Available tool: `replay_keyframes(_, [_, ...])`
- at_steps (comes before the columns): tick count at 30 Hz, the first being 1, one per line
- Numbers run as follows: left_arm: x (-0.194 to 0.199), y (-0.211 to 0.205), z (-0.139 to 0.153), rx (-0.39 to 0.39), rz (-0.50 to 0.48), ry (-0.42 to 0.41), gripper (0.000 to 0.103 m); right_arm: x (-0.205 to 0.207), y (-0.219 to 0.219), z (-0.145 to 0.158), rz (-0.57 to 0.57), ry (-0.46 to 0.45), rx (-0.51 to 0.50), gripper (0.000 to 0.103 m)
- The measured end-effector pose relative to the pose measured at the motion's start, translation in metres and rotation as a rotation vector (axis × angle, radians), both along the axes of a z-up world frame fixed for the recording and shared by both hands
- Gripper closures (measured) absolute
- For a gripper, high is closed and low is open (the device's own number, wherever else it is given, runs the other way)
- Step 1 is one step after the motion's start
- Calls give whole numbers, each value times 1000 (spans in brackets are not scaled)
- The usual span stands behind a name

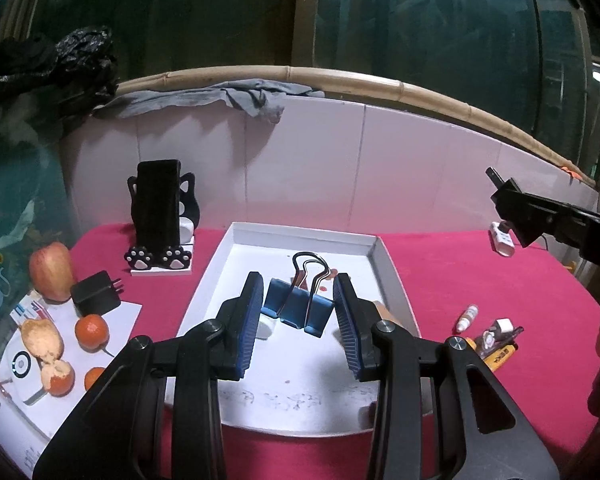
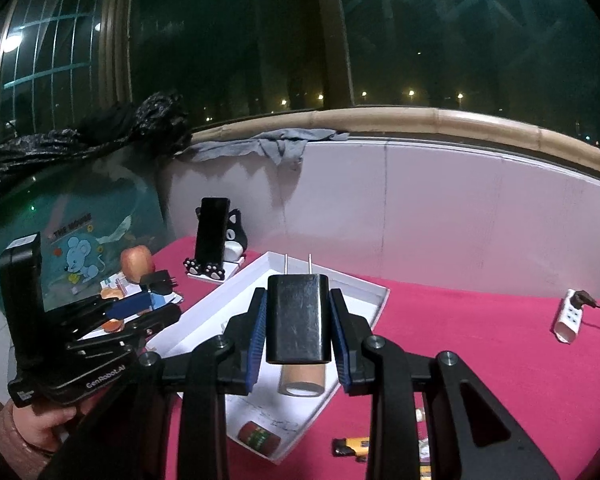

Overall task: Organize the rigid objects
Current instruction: 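Carry the clip and charger into the white tray and open both grippers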

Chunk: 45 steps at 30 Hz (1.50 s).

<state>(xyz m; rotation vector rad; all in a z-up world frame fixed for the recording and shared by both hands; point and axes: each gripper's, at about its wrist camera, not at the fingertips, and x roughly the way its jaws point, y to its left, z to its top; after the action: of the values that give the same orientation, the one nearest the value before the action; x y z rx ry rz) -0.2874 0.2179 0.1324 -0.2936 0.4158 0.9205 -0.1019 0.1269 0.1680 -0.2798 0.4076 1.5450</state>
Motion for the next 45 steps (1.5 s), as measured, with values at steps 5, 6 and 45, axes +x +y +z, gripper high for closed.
replay_keyframes(5, [-2, 10, -5, -12, 10, 4, 67, -10, 13, -4, 22, -7, -19, 74])
replay_keyframes(6, [-2, 12, -6, -16, 11, 5, 67, -11, 16, -4, 24, -6, -22, 74])
replay_keyframes(45, [45, 119, -85, -333, 62, 104, 58, 6, 147, -105, -46, 133, -315, 47])
